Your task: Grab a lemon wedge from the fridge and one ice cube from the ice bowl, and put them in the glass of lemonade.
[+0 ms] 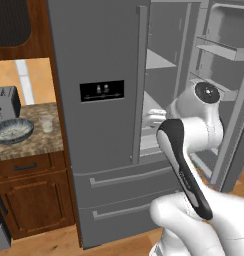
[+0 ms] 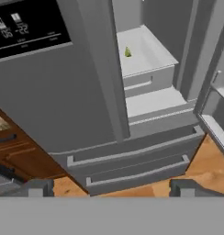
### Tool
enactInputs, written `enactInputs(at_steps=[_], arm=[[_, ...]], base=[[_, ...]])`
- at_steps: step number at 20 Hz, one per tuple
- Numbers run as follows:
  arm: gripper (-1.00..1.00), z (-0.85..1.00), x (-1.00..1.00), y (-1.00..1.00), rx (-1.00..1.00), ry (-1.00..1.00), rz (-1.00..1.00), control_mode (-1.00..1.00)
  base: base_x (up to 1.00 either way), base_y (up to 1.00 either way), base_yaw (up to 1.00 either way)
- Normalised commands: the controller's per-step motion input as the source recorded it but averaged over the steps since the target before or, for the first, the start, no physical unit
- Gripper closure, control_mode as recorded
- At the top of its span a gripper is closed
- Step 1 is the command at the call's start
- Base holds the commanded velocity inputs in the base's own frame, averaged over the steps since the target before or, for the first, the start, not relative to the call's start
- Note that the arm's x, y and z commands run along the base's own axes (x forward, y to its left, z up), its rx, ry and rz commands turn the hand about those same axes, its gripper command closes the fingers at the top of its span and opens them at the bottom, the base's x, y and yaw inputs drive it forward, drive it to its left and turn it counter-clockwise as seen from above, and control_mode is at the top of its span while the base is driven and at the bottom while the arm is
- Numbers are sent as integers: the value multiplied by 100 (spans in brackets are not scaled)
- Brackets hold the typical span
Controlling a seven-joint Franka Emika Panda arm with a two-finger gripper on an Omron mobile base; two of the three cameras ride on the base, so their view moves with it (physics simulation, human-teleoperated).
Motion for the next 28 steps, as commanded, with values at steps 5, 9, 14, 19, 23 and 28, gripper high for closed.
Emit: enactInputs(at_steps=[5, 9, 14, 19, 23, 28], arm=[[-100, -2, 73, 0, 16, -3, 20, -100], [-100, -12, 78, -1, 1, -20, 1, -100], [-100, -1, 62, 0, 0, -18, 0, -100], [-100, -7, 58, 10, 0, -13, -1, -100], [-100, -11, 68, 25, 0, -3, -7, -100], [-100, -14, 70, 1, 0, 0, -6, -100]], base=[[0, 0, 0], [0, 0, 0], [0, 0, 0], [0, 0, 0], [0, 0, 0], [0, 0, 0]])
